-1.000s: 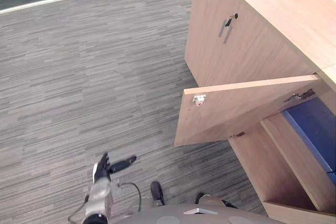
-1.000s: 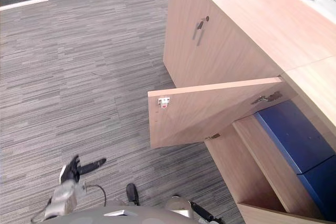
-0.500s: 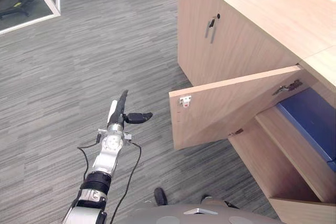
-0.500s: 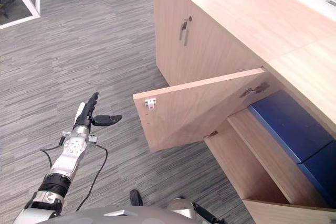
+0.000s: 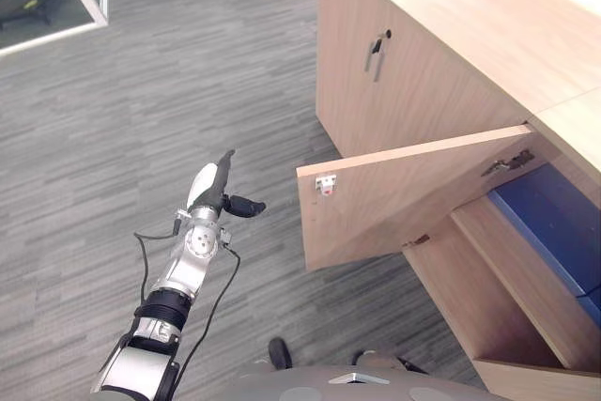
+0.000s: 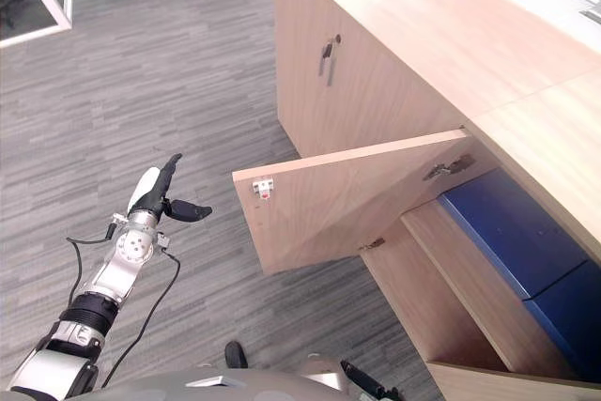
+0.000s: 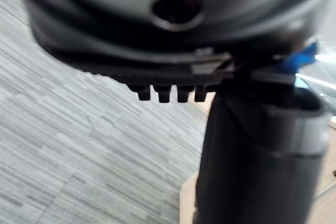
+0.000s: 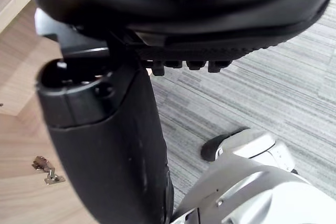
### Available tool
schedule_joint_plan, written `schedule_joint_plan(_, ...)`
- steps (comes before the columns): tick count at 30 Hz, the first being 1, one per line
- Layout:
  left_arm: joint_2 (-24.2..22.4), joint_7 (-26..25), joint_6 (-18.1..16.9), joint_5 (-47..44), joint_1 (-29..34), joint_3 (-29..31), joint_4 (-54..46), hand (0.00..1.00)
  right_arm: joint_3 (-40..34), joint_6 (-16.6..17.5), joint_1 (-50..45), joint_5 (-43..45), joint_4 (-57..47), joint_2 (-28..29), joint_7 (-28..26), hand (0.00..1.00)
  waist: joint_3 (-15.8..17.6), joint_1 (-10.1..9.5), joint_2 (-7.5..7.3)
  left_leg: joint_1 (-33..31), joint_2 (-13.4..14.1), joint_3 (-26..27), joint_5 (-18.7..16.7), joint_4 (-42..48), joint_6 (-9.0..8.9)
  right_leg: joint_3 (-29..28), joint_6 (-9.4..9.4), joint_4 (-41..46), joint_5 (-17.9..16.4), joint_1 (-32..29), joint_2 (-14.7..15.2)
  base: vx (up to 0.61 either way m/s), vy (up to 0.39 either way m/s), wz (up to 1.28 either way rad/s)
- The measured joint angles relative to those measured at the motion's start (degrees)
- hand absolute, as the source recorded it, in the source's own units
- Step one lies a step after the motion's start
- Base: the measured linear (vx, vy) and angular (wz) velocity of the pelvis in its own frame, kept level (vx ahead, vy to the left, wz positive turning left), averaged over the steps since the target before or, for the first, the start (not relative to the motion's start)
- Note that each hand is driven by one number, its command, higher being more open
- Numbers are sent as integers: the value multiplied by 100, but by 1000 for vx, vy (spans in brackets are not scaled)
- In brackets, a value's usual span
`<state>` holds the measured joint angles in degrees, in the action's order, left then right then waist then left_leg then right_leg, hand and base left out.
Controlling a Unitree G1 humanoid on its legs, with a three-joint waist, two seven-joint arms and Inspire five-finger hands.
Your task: Walk over to the cabinet, pick up the folder, carry it to the office cabinet, place the folder inside the office cabinet, then close the office cabinet door
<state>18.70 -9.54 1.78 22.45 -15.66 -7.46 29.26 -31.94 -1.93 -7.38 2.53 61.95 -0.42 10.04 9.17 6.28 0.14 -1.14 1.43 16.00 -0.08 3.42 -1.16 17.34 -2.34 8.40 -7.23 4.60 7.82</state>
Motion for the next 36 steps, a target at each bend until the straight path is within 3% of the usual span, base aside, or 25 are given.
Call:
schedule_joint_plan(2,-2,2,121,42,20,52,2,100,-9,-8,9,6,4,11,5,100,81,-47,-78,-66,73,-188,-121,317,-47,-44,56,246,-37,-56,-1,-101,-13,2)
schedule_joint_plan(5,-9,-40,206,42,22,205,-14,100,-23,5,3,14,-83,22,20,100,98,-41,-65,-95,35,-350,-51,217,-48,-215,83,564,-61,-339,47,-131,39,0)
schedule_joint_plan(7,-9,-74,208,42,16,236,-66,100,-123,5,3,18,-137,29,19,100,83,-8,-24,-50,-145,-341,280,-356,-11,-240,9,500,-107,-522,162,-133,74,-1)
schedule_joint_plan(8,-13,-83,206,41,-14,263,-75,100,-192,2,12,25,-162,25,22,100,84,5,29,-11,-303,-318,564,-860,18,-321,-149,369,-193,-663,241,-254,394,-113)
schedule_joint_plan(9,-58,-116,238,41,68,440,-52,100,-382,-51,-158,350,-208,136,109,100,259,35,120,107,-463,292,520,-870,205,-968,-364,41,232,-727,312,-237,442,-118)
schedule_joint_plan(14,-60,-131,233,41,115,408,-53,100,-384,-85,-200,344,-226,130,133,100,262,27,114,185,-517,339,462,-869,280,-946,-344,43,224,-663,376,-42,136,-25)
schedule_joint_plan(15,-44,-135,240,41,181,422,-93,100,-369,-96,-242,343,-215,152,124,100,221,-11,35,150,-634,345,519,-837,290,-1011,-278,166,240,-825,483,20,59,-22)
schedule_joint_plan(16,-51,-108,252,40,303,462,-231,100,-364,-94,-210,337,-229,76,119,100,186,-41,221,-16,-414,529,582,-830,627,-814,-2,365,161,-893,401,28,57,-31)
schedule_joint_plan(17,-54,-67,245,41,375,603,-391,100,-463,-93,-144,341,-241,70,112,100,226,-50,256,-141,-301,597,533,-663,647,-341,386,1767,-140,-1226,572,36,-5,-22)
schedule_joint_plan(18,-55,-68,246,41,441,694,-495,100,-452,-94,-149,326,-226,65,109,100,212,-47,216,-181,-271,609,497,-584,633,-235,405,2161,-264,-1230,644,32,-43,-45)
schedule_joint_plan(19,-39,-75,253,43,526,812,-649,100,-405,-117,-152,244,-171,62,115,100,176,-172,96,-169,-240,756,437,-568,538,-196,66,1900,-282,-1012,654,22,-92,-65)
schedule_joint_plan(20,32,-80,256,43,553,873,-723,100,-253,-118,-157,215,-147,80,120,100,116,-309,-20,-194,-246,905,443,-573,504,-200,-155,1184,-173,-746,603,5,-109,-88)
schedule_joint_plan(21,127,-94,254,43,543,913,-751,100,-63,-115,-115,217,-146,87,106,100,57,-345,-127,-288,-260,986,487,-586,434,-189,-212,388,-154,-504,504,-14,-133,-67)
schedule_joint_plan(22,144,-99,254,44,541,927,-749,100,-23,-115,-67,218,-146,79,103,100,53,-342,-136,-318,-259,1046,506,-609,413,-185,-253,140,-137,-455,486,-27,-109,-46)
schedule_joint_plan(23,115,-98,254,43,541,875,-729,100,41,-107,-15,219,-166,28,103,100,71,-286,-60,-338,-233,1063,615,-687,362,-188,-411,-22,-40,-446,438,-36,-94,-21)
schedule_joint_plan(25,28,-63,243,43,540,627,-727,100,44,-112,-56,226,-163,5,104,100,54,-237,12,-257,-184,1041,744,-823,300,-174,-383,-42,-57,-427,352,-48,-70,-5)
schedule_joint_plan(36,-2,-23,199,146,421,121,-456,100,-131,-92,-75,223,-191,65,106,100,-9,-149,21,-133,-82,840,840,-822,221,-62,-323,-264,18,-168,193,16,-31,3)
